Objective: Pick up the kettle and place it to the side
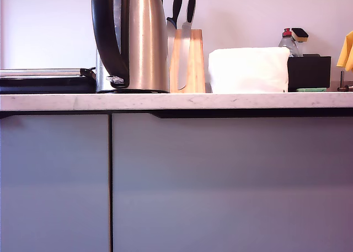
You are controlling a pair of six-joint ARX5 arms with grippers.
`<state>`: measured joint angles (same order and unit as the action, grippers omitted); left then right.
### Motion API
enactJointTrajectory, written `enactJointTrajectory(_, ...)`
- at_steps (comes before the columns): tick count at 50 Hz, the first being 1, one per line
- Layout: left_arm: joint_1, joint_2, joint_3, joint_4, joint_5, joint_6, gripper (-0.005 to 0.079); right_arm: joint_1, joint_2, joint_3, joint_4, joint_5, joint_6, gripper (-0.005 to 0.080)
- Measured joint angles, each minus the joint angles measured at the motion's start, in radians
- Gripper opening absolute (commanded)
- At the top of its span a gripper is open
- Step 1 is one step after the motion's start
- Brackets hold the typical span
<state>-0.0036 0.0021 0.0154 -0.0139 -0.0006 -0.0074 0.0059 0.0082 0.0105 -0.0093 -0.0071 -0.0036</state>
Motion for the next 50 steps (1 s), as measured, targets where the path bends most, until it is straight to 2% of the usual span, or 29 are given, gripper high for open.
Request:
enactJointTrajectory(2,0.014,-0.001,0.000,0.015,0.035,-0.025,-0.0019,-0.014,0.000,0.000,0.012,-0.030,0.014,-0.0011)
enactJointTrajectory(4,0.032,-0.001,0.005,0.080,0.108,-0.076,-0.0019,-0.051,0.000,0.024,0.016,-0.124,0.061,-0.0011)
enactJointTrajectory(8,0.037,-0.005,0.041,0.164,0.121,-0.094,-0.0019,-0.064,0.002,0.121,0.039,-0.142,0.079,-0.0011)
enactJointTrajectory(17,0.037,-0.005,0.066,0.172,0.133,-0.097,-0.0019,-0.063,0.000,0.187,0.074,-0.178,0.086,-0.0011)
enactJointTrajectory(23,0.037,-0.005,0.089,0.113,0.203,-0.144,-0.0019,-0.063,0.000,0.192,0.032,-0.238,0.142,-0.0011)
enactJointTrajectory(29,0.037,-0.004,0.187,0.009,0.351,-0.225,-0.0019,-0.063,0.006,0.270,-0.063,-0.366,0.246,-0.0011)
enactJointTrajectory(38,0.037,0.041,0.380,-0.087,0.629,-0.286,-0.0018,-0.063,0.090,0.516,-0.163,-0.626,0.375,-0.0010)
enactJointTrajectory(40,0.037,0.064,0.406,-0.098,0.678,-0.299,-0.0008,-0.063,0.120,0.558,-0.177,-0.682,0.389,0.0013)
enactJointTrajectory(43,0.036,0.106,0.433,-0.116,0.747,-0.301,0.0102,-0.062,0.166,0.597,-0.188,-0.761,0.406,0.0145)
enactJointTrajectory(45,0.036,0.139,0.442,-0.122,0.788,-0.302,0.0258,-0.061,0.202,0.615,-0.192,-0.798,0.410,0.0292)
enactJointTrajectory(47,0.036,0.170,0.447,-0.127,0.824,-0.303,0.0388,-0.061,0.239,0.628,-0.199,-0.833,0.426,0.0390)
enactJointTrajectory(50,0.036,0.215,0.452,-0.137,0.871,-0.303,0.0475,-0.061,0.295,0.649,-0.206,-0.866,0.450,0.0461)
